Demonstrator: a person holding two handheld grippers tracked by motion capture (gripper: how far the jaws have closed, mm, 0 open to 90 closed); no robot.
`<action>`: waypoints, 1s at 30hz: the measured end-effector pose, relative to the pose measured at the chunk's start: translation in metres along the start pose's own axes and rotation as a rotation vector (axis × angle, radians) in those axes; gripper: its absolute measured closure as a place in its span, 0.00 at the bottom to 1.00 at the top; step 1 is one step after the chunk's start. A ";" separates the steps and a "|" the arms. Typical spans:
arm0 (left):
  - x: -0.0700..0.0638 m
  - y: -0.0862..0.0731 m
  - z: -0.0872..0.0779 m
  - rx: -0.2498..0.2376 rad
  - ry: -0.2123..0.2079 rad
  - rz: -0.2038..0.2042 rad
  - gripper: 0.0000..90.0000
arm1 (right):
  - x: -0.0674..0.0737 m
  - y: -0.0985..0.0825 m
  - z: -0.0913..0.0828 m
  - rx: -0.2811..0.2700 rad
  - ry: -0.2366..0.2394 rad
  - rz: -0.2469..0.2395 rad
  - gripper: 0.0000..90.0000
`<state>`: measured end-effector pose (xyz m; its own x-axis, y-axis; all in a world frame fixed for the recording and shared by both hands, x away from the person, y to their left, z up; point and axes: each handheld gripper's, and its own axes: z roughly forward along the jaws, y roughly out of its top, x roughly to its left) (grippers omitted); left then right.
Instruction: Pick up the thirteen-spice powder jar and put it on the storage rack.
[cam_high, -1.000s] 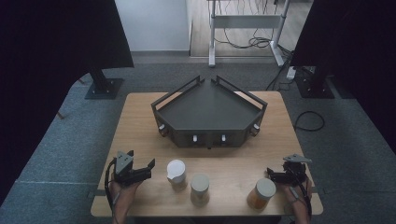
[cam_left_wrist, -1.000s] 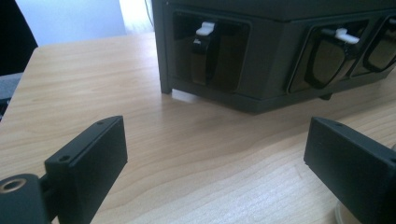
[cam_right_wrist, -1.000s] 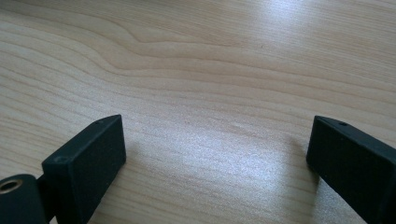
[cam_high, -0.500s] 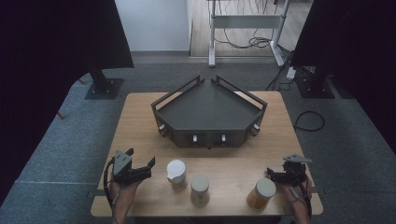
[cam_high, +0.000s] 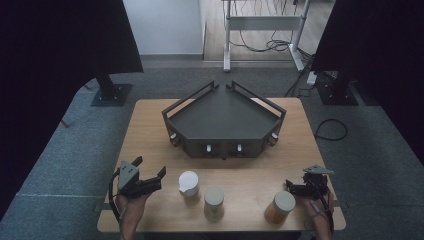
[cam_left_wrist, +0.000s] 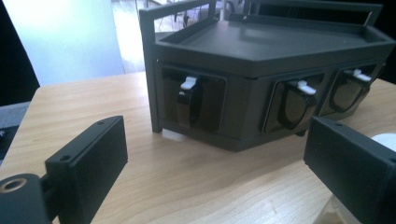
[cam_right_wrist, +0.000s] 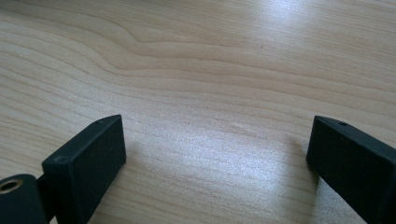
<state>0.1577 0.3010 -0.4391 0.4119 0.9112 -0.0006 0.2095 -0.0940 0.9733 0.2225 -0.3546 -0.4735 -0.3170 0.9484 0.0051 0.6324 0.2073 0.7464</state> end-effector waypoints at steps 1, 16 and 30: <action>0.000 0.000 -0.001 -0.006 -0.001 0.000 0.06 | 0.000 0.000 0.000 0.000 0.000 0.000 0.05; -0.006 0.005 -0.003 -0.024 -0.031 0.010 0.06 | 0.000 0.000 0.000 0.000 0.000 0.000 0.05; -0.016 0.007 0.000 -0.018 -0.071 0.022 0.06 | 0.000 0.000 0.000 0.000 0.000 0.000 0.05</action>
<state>0.1523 0.2862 -0.4327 0.4785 0.8781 0.0046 0.1843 -0.1055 0.9772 0.2224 -0.3546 -0.4735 -0.3169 0.9484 0.0056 0.6324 0.2070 0.7464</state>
